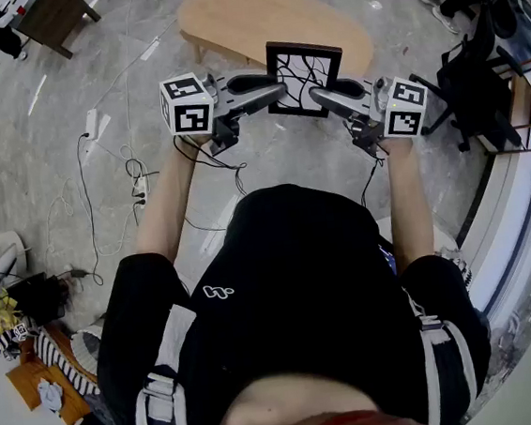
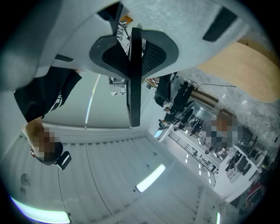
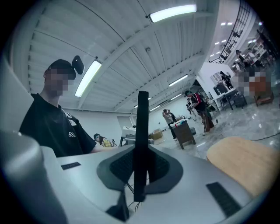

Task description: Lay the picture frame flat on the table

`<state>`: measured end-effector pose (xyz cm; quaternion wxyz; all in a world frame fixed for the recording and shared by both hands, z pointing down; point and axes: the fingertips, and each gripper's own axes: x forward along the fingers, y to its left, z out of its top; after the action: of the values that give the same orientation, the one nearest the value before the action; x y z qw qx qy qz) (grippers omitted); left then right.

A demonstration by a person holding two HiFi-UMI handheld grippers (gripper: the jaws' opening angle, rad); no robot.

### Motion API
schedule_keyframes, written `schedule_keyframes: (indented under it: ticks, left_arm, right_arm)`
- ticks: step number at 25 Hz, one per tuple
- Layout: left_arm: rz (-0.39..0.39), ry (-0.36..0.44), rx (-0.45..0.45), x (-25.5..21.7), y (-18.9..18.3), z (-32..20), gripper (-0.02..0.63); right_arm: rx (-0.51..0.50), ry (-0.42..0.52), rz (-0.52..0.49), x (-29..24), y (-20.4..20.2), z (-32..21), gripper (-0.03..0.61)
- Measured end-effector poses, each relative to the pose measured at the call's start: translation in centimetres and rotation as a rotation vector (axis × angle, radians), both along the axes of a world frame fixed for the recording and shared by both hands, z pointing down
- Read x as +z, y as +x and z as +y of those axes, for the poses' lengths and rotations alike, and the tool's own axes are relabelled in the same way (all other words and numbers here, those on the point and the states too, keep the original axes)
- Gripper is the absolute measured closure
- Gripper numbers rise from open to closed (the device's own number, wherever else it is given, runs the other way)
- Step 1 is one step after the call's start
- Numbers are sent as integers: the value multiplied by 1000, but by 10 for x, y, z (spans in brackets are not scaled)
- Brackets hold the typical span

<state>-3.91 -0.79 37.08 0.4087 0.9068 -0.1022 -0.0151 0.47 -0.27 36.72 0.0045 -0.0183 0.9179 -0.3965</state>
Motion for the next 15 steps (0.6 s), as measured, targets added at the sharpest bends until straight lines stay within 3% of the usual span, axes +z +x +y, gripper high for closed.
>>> schedule_keyframes:
  ticks: [6,15]
  left_arm:
    - [-12,1,6,0,1,2,541]
    - [-46,-71,-32,10,0,5,541]
  right_arm:
    - [15,-12,7,1,0,2,531]
    - [47,-95,-31,13,0,-2,532]
